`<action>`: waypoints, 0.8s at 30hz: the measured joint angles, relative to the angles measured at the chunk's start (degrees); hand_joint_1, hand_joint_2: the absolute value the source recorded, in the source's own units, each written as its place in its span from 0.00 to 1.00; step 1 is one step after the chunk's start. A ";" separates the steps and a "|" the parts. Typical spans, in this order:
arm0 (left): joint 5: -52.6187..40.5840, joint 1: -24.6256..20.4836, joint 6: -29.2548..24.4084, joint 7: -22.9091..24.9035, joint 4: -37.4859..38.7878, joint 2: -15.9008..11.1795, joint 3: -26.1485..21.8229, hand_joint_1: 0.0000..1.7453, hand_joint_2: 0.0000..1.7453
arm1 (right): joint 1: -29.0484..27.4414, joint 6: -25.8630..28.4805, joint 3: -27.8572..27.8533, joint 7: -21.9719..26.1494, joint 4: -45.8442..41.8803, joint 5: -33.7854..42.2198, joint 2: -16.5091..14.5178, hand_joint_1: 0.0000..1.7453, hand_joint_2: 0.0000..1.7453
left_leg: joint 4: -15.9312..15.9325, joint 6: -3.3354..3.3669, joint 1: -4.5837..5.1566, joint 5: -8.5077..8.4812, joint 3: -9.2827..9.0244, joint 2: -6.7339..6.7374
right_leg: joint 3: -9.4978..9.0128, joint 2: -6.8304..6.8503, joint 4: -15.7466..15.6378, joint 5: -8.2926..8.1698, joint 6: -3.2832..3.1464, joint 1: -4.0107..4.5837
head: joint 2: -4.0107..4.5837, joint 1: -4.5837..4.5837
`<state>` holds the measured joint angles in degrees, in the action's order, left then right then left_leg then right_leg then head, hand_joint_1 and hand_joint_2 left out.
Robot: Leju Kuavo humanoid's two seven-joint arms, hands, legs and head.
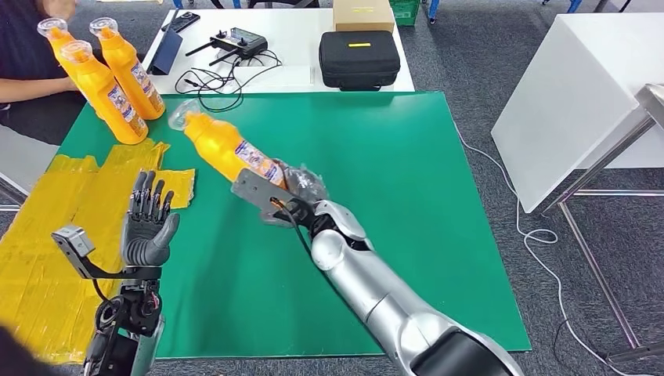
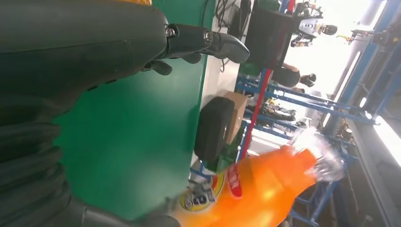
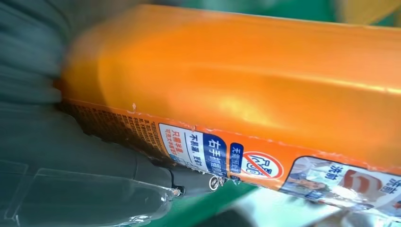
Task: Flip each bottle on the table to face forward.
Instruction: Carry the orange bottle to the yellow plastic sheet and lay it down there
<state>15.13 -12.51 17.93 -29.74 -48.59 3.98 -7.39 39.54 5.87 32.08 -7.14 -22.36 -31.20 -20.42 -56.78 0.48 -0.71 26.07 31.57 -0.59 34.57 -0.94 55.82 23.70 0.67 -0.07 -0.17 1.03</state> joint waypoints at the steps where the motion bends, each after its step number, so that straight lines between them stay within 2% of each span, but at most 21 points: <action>1: 0.49 0.27 0.03 0.41 -0.59 0.17 0.32 0.00 1.00 | -0.01 0.30 2.73 -0.55 -0.22 2.55 -0.13 1.00 1.00 | 0.00 0.00 0.00 0.00 0.00 -0.01 | 0.01 0.00 0.00 0.00 0.00 0.00 | 0.00 0.01; 5: 1.62 1.35 0.30 1.43 -2.71 0.80 1.45 0.00 1.00 | -0.33 1.26 12.66 -1.98 -0.88 7.97 -0.28 1.00 1.00 | 0.00 0.00 0.00 0.00 0.02 -0.04 | 0.02 0.01 0.00 0.01 -0.01 0.00 | 0.00 -0.01; 8: 1.83 1.82 0.47 1.63 -3.70 0.97 2.03 0.00 1.00 | -0.58 1.50 17.33 -2.26 -1.01 9.02 -0.28 1.00 1.00 | 0.00 0.00 0.00 0.00 0.02 -0.04 | 0.01 0.01 -0.01 0.01 -0.01 0.00 | 0.00 -0.01; 16: 2.33 2.94 0.96 2.67 -5.58 1.42 2.73 0.00 1.00 | -0.83 1.43 26.71 -4.95 -1.52 15.02 -0.30 1.00 1.00 | 0.00 0.00 0.00 0.00 0.00 -0.02 | 0.01 0.01 -0.01 0.00 0.00 0.00 | 0.00 0.00; 24: 3.97 4.99 3.46 4.93 -7.65 1.66 2.92 0.00 1.00 | -0.41 1.43 32.45 -6.40 -1.55 18.27 -0.08 1.00 1.00 | 0.00 0.00 0.00 0.00 0.00 0.02 | 0.04 -0.02 -0.01 0.00 -0.01 0.01 | 0.00 0.00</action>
<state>19.10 -7.52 21.39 -24.81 -56.23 5.63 -4.47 39.13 7.30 64.52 -13.53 -23.92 -12.93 -20.50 -56.77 0.48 -0.70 26.07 31.57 -0.57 34.61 -0.96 55.81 23.70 0.67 -0.06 -0.17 1.03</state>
